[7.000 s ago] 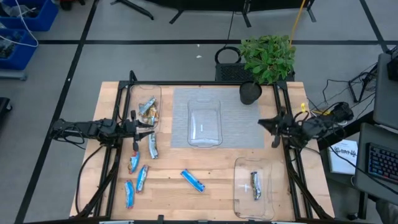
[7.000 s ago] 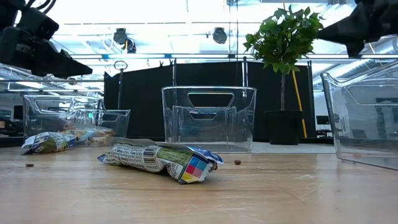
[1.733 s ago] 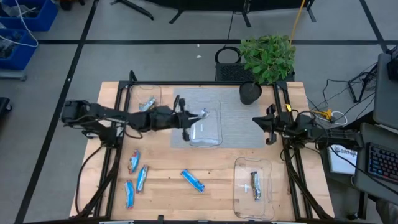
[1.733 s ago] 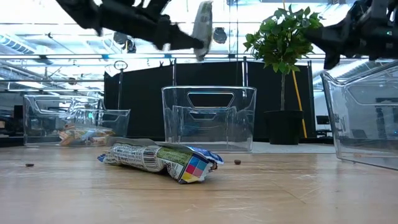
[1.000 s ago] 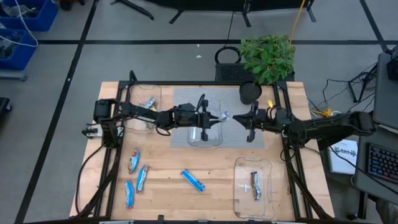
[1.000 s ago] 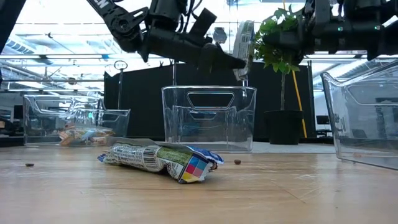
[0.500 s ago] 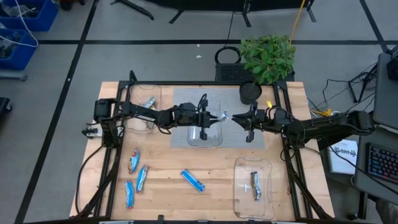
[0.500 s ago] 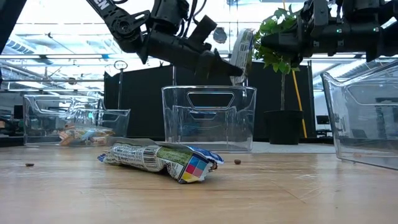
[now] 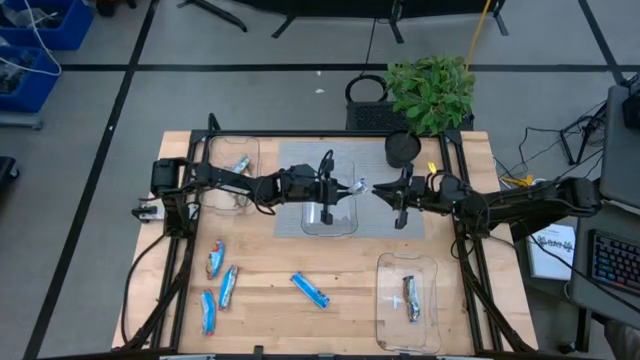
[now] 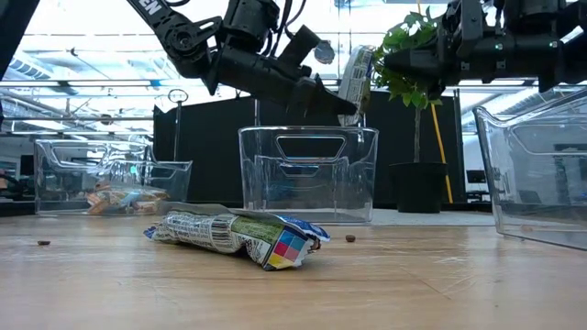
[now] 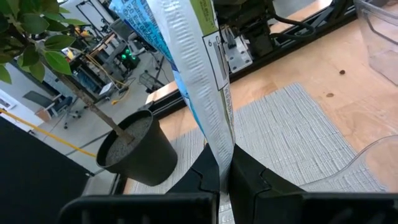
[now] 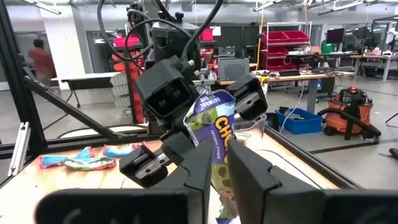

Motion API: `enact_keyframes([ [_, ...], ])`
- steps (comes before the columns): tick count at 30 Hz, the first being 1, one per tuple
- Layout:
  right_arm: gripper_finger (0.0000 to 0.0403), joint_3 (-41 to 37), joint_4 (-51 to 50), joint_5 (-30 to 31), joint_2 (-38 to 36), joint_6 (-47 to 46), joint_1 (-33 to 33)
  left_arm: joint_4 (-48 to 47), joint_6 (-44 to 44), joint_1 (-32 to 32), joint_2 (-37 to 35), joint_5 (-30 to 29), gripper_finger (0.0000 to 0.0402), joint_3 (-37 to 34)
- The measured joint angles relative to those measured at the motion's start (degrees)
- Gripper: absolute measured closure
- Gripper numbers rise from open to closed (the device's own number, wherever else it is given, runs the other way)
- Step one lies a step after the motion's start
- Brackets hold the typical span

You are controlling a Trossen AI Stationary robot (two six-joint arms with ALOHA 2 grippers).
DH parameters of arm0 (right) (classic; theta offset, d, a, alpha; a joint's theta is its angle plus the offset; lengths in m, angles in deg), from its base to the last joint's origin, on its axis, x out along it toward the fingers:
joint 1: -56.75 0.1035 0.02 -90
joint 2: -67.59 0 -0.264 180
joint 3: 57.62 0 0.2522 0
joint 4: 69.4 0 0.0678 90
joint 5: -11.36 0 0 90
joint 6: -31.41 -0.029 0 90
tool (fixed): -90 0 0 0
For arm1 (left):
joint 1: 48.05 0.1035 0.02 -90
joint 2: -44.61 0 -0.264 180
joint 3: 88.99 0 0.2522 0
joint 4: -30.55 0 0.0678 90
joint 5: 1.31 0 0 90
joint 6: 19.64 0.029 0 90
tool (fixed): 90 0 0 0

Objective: Pick and place Granola Bars by type
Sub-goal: Put the blue granola bar into the bottom right transparent bin

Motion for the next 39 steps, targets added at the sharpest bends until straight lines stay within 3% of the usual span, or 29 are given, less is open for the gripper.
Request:
enact_keyframes([
  [10,0.0230,0.04,2.46,-0.03,2.41,-0.87,0.00,0.02,-0.52,0.07,0.00,-0.01,0.0389,-0.02],
  [15,0.0194,0.07,6.52,-0.03,3.97,-0.87,0.00,0.04,-0.56,0.11,0.00,-0.02,0.0389,-0.02],
  [31,0.0195,5.70,9.72,0.01,12.63,0.81,0.00,0.85,-1.46,0.26,-0.07,0.55,0.0389,-0.04],
  [39,0.0209,5.77,10.26,0.08,12.85,0.68,-0.07,0.74,-1.41,0.26,-0.07,0.66,0.0389,-0.04],
])
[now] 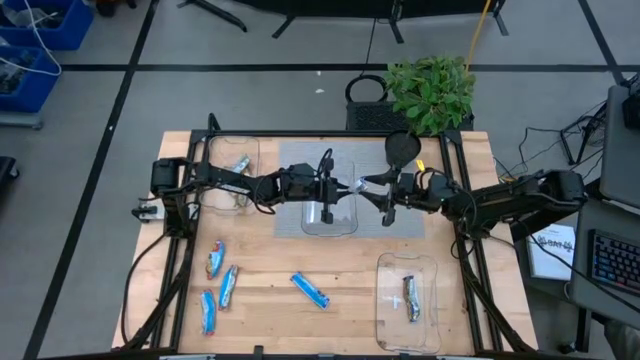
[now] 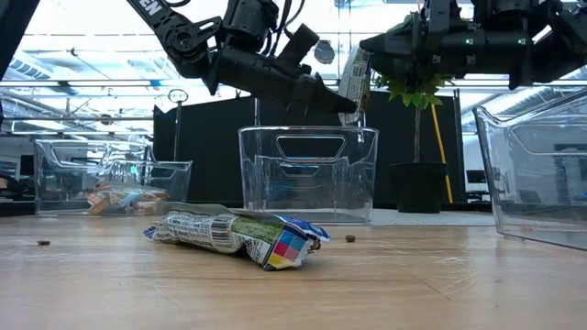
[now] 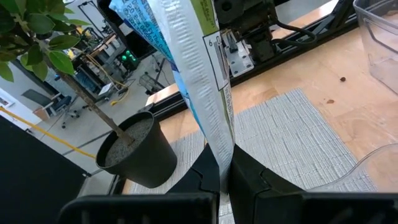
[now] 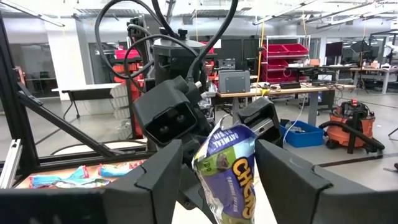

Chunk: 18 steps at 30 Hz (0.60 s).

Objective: Pick and place Granola Bars by type
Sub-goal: Put the blue granola bar into the bottom right transparent bin

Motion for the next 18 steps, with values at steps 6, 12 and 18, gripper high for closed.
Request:
enact_keyframes([
  [6,0.0235,0.00,-1.08,0.04,0.00,-0.02,-0.64,-0.22,-0.04,0.00,0.00,0.05,0.0389,0.00],
  [12,0.0255,0.00,-1.73,0.04,-0.02,-0.03,-0.74,0.68,-0.17,-0.07,0.00,1.42,0.0389,0.00],
  [18,0.0301,0.00,-1.76,0.06,-0.02,-0.04,-1.36,0.74,-0.98,-0.09,0.00,2.78,0.0390,0.00],
])
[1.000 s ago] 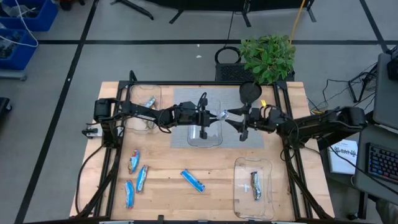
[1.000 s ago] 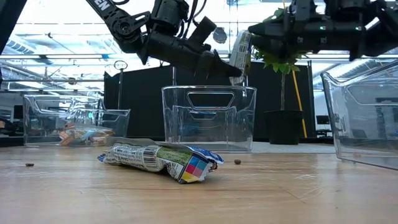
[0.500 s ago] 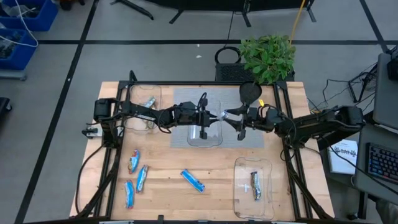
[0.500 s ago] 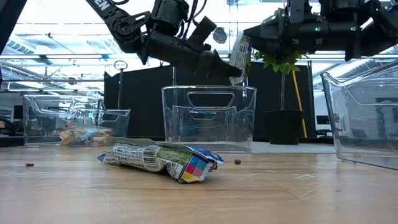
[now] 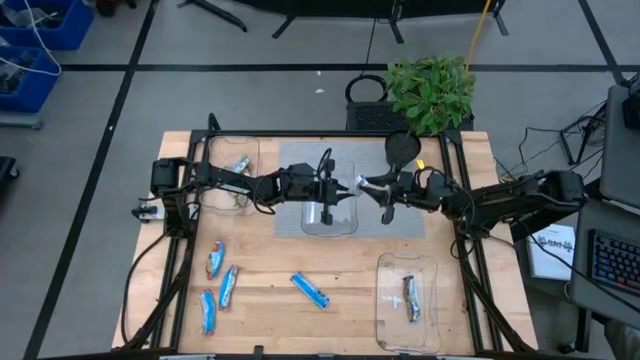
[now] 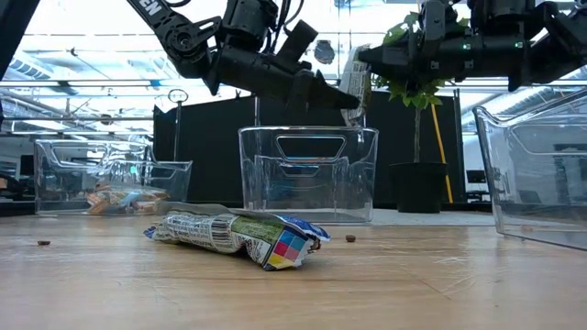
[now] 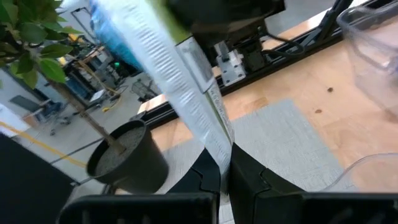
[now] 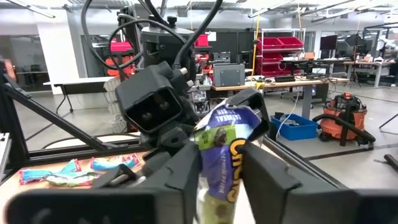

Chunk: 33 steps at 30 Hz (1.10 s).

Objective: Pick and place Granola Bars by type
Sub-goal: Put the blue granola bar into the bottom right transparent bin

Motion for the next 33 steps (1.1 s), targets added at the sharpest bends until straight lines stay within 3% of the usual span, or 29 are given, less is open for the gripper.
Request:
enact_keyframes([
  [6,0.0387,0.00,0.58,-0.15,0.07,0.58,-0.79,0.28,-0.83,-0.02,0.00,1.54,0.0390,0.00],
  [10,0.0389,-0.02,0.93,-0.15,0.07,1.44,-0.84,0.95,-3.29,-0.02,0.00,0.03,0.0384,0.00],
  [13,0.0390,-0.02,1.05,-0.07,0.03,1.92,-0.86,1.21,-6.69,-0.27,-0.50,-3.84,0.0350,0.00],
  [17,0.0391,-0.10,1.34,-1.36,-1.08,2.13,-0.86,-4.10,-11.05,-0.78,-5.25,-9.75,0.0305,-0.02],
  [21,0.0391,-1.48,-0.51,-1.50,-4.42,2.78,-0.84,-14.22,-11.77,-0.68,-12.51,-8.44,0.0281,-0.61],
  [26,0.0393,-3.87,-4.16,-1.54,-9.82,0.64,-0.50,-14.63,-13.76,0.76,-24.02,-4.73,0.0277,-9.73],
  [33,0.0393,-5.05,-12.39,-1.57,-17.62,-1.42,3.72,-5.12,-19.27,2.37,-42.56,-5.04,0.0276,-29.52],
])
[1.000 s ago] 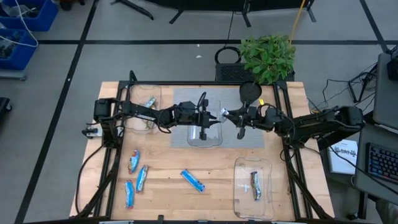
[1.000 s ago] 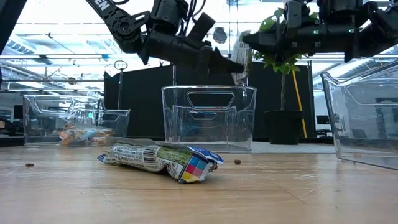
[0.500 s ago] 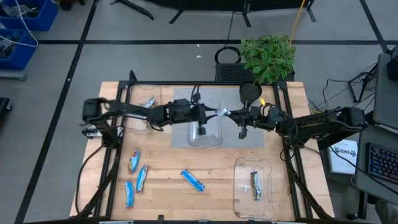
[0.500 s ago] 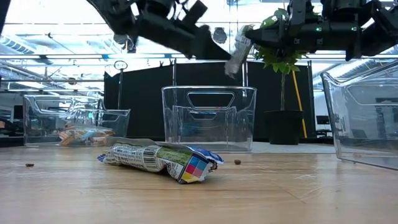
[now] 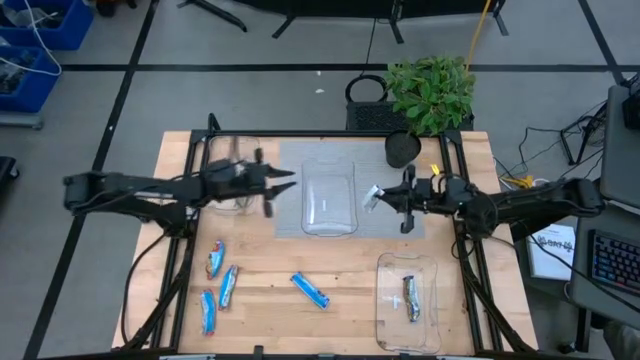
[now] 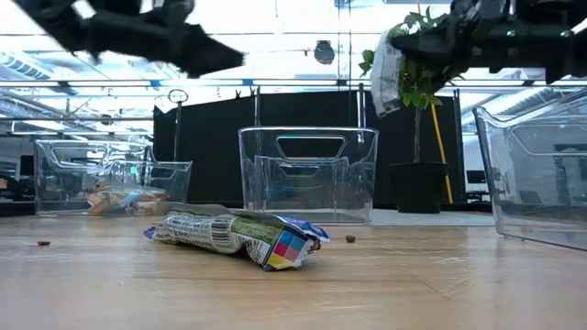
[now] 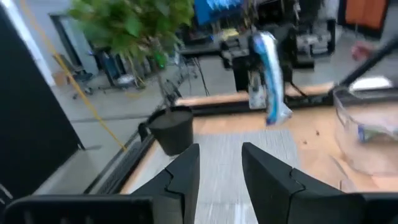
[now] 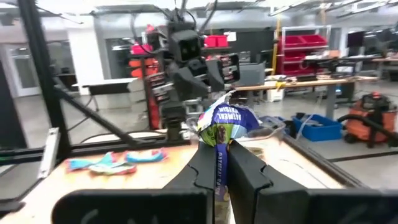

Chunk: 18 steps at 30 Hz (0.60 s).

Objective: Pick and place Granola Bars by type
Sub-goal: Put the blue granola bar into the bottom right transparent bin

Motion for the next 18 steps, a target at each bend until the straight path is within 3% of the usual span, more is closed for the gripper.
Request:
enact_keyframes([
  [10,0.0393,0.02,-9.25,1.19,-8.57,2.42,4.09,1.73,-8.14,-0.03,-25.42,-3.02,0.0275,-19.52],
  [18,0.0393,-1.61,-10.89,3.24,-13.41,2.98,5.82,-7.32,-10.44,0.01,-39.48,-8.48,0.0275,-24.27],
])
